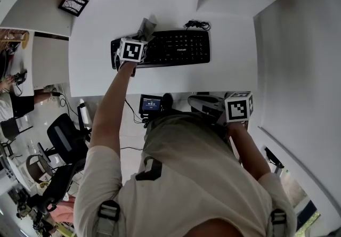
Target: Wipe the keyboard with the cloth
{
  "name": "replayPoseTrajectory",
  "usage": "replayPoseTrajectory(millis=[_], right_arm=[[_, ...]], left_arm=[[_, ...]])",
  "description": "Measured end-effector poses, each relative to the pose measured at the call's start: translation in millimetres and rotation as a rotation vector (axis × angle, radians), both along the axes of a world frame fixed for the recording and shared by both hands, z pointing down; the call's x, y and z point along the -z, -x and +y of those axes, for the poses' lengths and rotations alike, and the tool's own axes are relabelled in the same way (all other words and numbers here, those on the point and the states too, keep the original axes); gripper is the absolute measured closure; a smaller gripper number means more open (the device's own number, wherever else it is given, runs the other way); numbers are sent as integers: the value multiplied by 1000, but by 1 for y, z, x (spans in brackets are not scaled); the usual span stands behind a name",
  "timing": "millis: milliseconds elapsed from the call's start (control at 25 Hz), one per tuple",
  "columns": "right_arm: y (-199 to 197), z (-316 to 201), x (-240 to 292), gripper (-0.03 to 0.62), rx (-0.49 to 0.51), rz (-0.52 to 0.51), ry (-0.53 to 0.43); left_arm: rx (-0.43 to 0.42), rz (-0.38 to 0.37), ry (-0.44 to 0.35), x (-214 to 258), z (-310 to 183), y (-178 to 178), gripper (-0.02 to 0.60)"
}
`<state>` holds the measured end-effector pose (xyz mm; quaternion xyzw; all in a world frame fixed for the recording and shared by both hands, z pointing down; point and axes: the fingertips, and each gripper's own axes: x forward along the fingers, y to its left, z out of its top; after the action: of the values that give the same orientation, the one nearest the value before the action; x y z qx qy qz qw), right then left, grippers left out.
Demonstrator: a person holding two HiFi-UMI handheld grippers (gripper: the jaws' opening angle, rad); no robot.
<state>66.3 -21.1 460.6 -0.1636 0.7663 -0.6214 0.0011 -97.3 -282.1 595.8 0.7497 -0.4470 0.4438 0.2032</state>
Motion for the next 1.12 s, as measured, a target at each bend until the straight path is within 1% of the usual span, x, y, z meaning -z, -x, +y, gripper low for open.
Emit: replayPoseTrajectory(millis=[200, 400, 600, 760, 840, 1040, 1120], right_arm=[[-18, 3, -2, 588, -15, -7, 4], [-34, 6, 0, 588, -33, -11, 2], [-51, 5, -1, 588, -62, -17, -8], [-61, 4, -3, 588, -62, -23, -6], [-65, 3, -3, 588, -61, -26, -7], [-77, 0, -2, 588, -74, -34, -5], [-79, 0, -2, 588, -69, -34, -5]], left_arm=[[10, 39, 15, -1, 0, -29, 558], [-33, 60, 27, 0, 6, -69, 558], [-58, 77, 27, 0, 8, -102, 558], [-64, 99, 38, -3, 13, -127, 558], [-82, 108, 45, -3, 15, -141, 558], [-139, 88, 46, -3, 22, -171, 558], [-155, 92, 47, -3, 23, -182, 558]])
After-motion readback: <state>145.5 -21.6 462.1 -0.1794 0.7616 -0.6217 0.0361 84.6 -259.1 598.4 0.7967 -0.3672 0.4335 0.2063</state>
